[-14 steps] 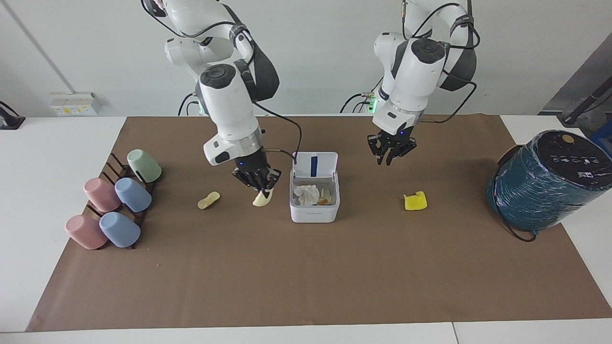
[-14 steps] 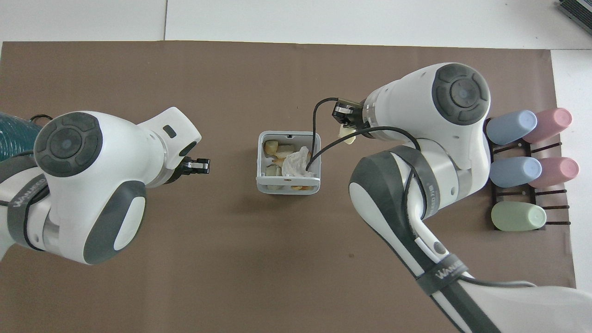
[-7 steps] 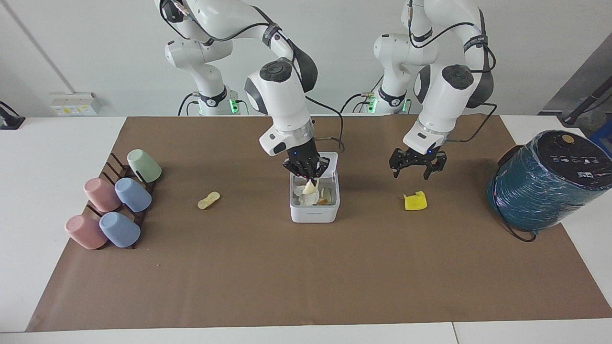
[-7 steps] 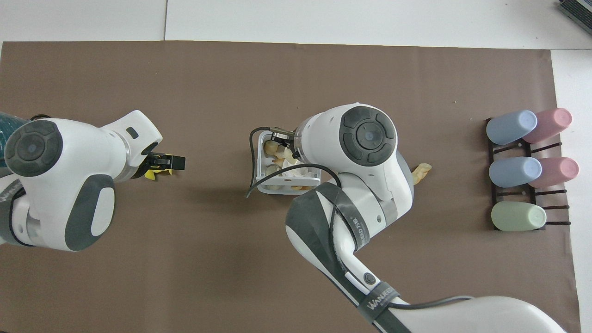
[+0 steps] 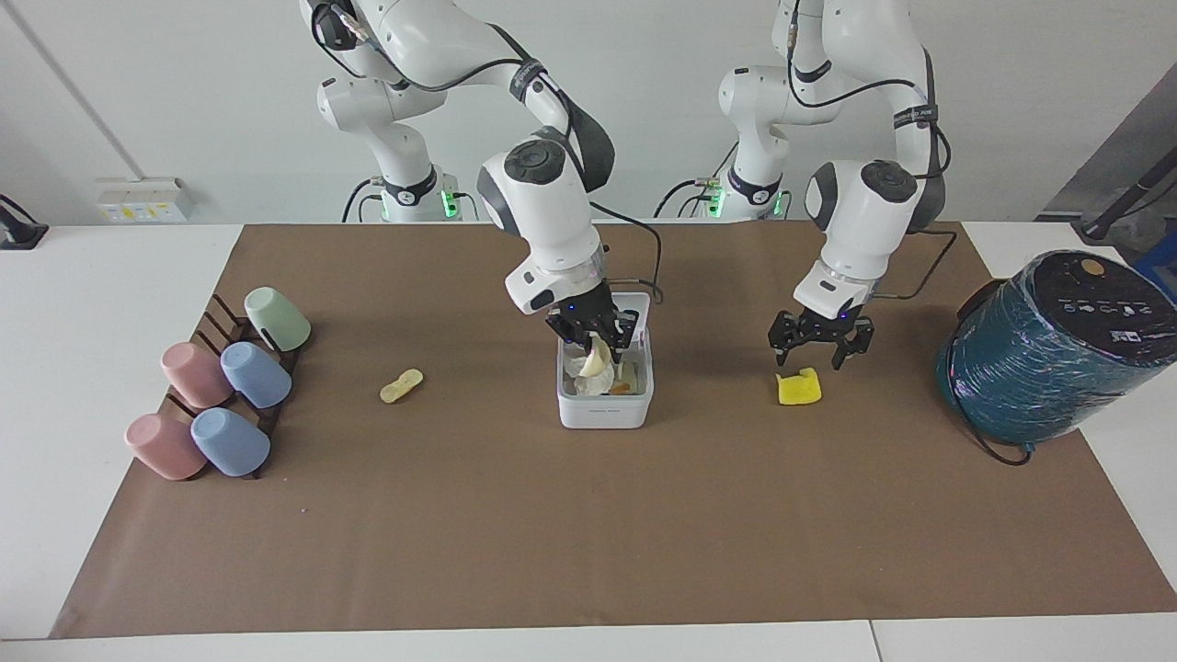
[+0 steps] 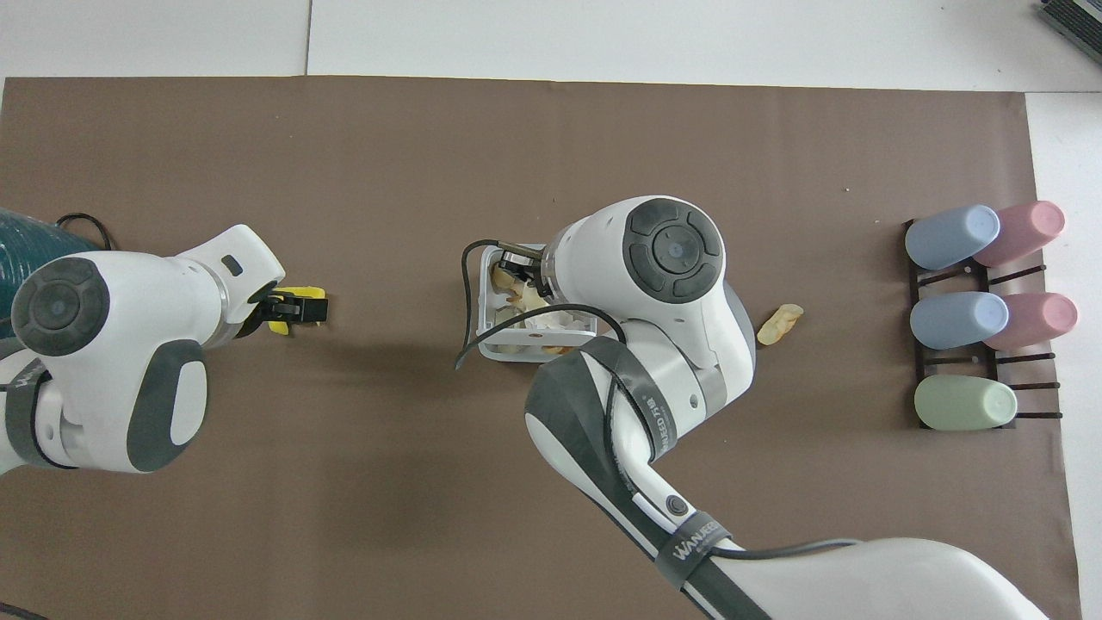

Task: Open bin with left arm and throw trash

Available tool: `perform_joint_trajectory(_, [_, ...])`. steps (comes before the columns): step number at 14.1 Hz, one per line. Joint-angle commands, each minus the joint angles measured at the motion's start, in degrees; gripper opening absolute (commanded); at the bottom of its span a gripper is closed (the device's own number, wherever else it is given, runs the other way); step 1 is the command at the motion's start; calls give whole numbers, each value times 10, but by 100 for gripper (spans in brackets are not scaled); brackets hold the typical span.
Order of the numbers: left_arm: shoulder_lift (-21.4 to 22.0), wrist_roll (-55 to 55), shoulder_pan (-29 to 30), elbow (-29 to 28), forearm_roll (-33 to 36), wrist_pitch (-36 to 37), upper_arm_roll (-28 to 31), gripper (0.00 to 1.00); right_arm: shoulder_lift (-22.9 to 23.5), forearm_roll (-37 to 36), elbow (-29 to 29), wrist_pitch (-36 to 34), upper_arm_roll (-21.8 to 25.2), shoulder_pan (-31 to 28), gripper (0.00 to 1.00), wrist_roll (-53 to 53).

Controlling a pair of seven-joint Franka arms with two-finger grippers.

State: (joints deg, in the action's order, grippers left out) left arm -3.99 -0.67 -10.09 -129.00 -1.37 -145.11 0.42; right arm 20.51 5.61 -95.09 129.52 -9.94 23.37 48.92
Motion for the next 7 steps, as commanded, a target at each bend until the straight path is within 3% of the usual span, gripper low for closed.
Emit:
perform_joint_trajectory(1, [-51, 2, 5, -6, 4, -71, -5, 100, -3, 9, -6, 8, -3, -5, 73, -5])
perform_joint_trajectory(3, [-82, 3, 4, -7, 4, -97, -5, 100, -2, 9, -5, 9, -3, -4, 76, -5])
perform_joint_trajectory(5, [-82, 1, 4, -14, 4, -91, -5, 100, -3, 8, 1, 10, -3, -3, 79, -4])
perform_joint_trajectory(6, [-81, 1, 4, -14, 4, -84, -5, 88, -3, 7, 6, 9, -3, -3, 91, -5])
perform_joint_trajectory(7, [-79, 1, 5, -14, 4, -65, -5, 66, -5, -2, 12, 4, -2, -4, 100, -6])
